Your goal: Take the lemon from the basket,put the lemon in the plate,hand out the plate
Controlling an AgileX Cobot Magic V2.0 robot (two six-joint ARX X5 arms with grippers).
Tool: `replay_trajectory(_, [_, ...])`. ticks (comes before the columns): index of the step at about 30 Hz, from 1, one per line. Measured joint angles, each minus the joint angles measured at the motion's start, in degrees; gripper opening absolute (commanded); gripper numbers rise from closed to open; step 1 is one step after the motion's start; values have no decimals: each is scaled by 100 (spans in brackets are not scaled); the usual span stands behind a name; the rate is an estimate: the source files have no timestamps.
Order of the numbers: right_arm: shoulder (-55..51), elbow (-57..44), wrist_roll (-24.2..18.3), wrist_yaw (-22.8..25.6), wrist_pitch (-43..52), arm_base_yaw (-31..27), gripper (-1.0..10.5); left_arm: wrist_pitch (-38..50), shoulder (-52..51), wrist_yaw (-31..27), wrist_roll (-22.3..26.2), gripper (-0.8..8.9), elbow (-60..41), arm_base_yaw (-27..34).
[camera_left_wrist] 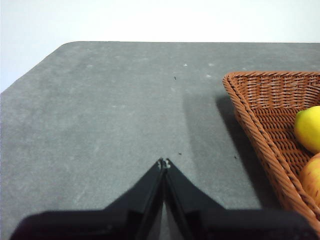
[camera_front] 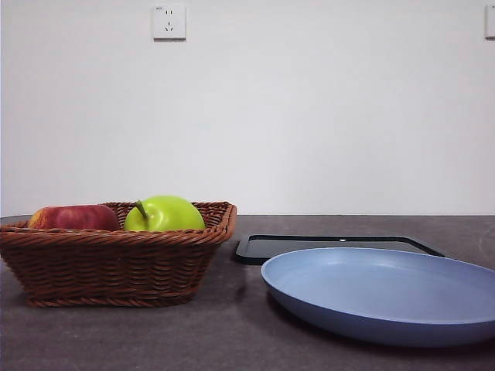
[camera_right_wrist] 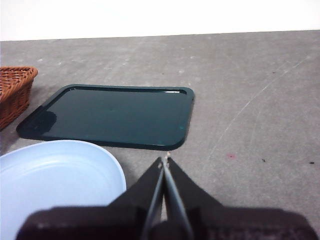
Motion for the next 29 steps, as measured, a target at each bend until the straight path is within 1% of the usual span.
replay_trajectory(2, [0, -2, 181, -2, 4, 0, 3, 120, 0, 17, -33, 8, -13, 0])
replay_trajectory(4, [0, -2, 538, -2, 7, 0, 4, 160, 0, 188, -219, 8, -13, 0])
replay_trajectory(7, [0, -2, 1311, -4, 11, 0, 4, 157, 0, 765, -789, 8, -17, 0])
replay_trajectory(9, [0, -2, 1888, -4, 28, 0, 4, 157, 0, 1250, -1169, 8, -17, 0])
replay_trajectory(11, [0, -7, 2347, -4, 74, 0, 3, 181, 0, 1644, -1408, 8, -17, 0])
replay_trajectory(12, [0, -7, 2546, -7, 94, 0, 4, 225, 0, 1801, -1497, 7, -20, 0])
replay_trajectory(14, [0, -7, 2774, -13, 101, 0, 3, 345, 0, 2022, -1650, 6, -24, 0])
replay_trajectory(18, [55, 39, 2964, -267, -28, 0, 3, 404, 13, 2083, -1930, 6, -13, 0])
replay_trajectory(22, [341, 433, 3023, -308, -378, 0, 3, 114, 260, 2074, -2061, 6, 337, -2])
replay_trajectory(25, [627, 879, 3001, -308, -566, 0, 3, 68, 634, 2076, -2094, 6, 796, 0])
replay_trajectory(29, [1121, 1552, 2791, -308, -872, 0, 3, 63, 1346, 2083, -2085, 6, 1373, 0])
